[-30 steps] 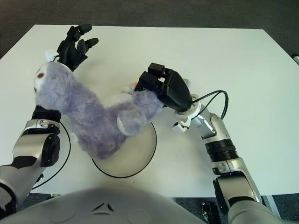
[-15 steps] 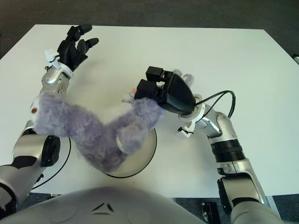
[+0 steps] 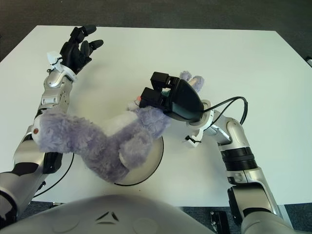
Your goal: Put the doll into the plate.
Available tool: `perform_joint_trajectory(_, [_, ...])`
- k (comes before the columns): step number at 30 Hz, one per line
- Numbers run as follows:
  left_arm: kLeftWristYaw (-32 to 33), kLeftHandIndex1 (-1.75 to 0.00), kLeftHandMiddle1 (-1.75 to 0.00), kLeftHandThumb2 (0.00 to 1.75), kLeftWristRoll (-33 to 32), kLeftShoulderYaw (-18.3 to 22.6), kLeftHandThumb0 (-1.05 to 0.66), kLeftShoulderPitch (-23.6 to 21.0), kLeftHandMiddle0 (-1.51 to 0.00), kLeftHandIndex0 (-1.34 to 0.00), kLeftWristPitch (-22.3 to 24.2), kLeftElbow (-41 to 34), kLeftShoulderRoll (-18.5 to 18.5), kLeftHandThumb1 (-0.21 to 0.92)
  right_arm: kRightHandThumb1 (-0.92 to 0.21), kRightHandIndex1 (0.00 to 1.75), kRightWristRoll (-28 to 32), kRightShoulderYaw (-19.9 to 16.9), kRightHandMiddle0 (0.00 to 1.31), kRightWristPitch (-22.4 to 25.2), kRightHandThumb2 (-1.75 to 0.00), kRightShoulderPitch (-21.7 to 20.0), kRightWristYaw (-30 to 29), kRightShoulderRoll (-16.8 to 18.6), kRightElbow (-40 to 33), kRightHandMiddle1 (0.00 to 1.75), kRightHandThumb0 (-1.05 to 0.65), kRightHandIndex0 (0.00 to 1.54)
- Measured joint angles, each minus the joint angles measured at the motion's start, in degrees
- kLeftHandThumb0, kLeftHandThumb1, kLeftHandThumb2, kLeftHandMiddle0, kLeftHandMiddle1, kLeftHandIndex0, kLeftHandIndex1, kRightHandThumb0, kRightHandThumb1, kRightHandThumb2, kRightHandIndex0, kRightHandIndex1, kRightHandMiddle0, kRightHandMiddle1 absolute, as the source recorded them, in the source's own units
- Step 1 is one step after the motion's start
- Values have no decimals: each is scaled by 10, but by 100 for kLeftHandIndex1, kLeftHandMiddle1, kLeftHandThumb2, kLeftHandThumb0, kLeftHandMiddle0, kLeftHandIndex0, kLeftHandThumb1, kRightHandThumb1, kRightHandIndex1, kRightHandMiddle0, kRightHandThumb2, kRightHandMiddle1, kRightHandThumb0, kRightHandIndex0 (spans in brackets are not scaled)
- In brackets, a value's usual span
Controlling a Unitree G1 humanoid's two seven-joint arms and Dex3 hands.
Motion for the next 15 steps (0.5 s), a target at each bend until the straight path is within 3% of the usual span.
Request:
perform_joint_trajectory(5, [0,-102,-72,67,-1,0,-54,0,-22,0,-3,4,0,83,-35,175,1,0,70,5,-127,5,12,0,-4,175,45,58])
perform_joint_trajectory(7, [0,-103,-73,68,-1,0,-53,0,-23,0,-4,5,0,82,-29,164,1,0,65,7,-131,7,17,-1,-7,175,18,57])
perform_joint_trajectory(11, [0,-103,-73,68,-1,1,-54,-1,-23,0,-4,6,0,83,-32,159,1,0,63,11,-127,10,25,-3,-15,175,5,49])
perform_joint_trajectory(14, [0,-103,-73,68,-1,1,-54,-1,-23,0,-5,7,0,82,-50,170,0,-1,41,14,-109,10,30,-5,-23,175,2,36])
perform_joint_trajectory(15, [0,-103,-73,68,-1,1,-54,-1,-23,0,-6,8,0,82,-52,158,-1,-2,42,14,-105,10,32,-6,-26,173,-13,23])
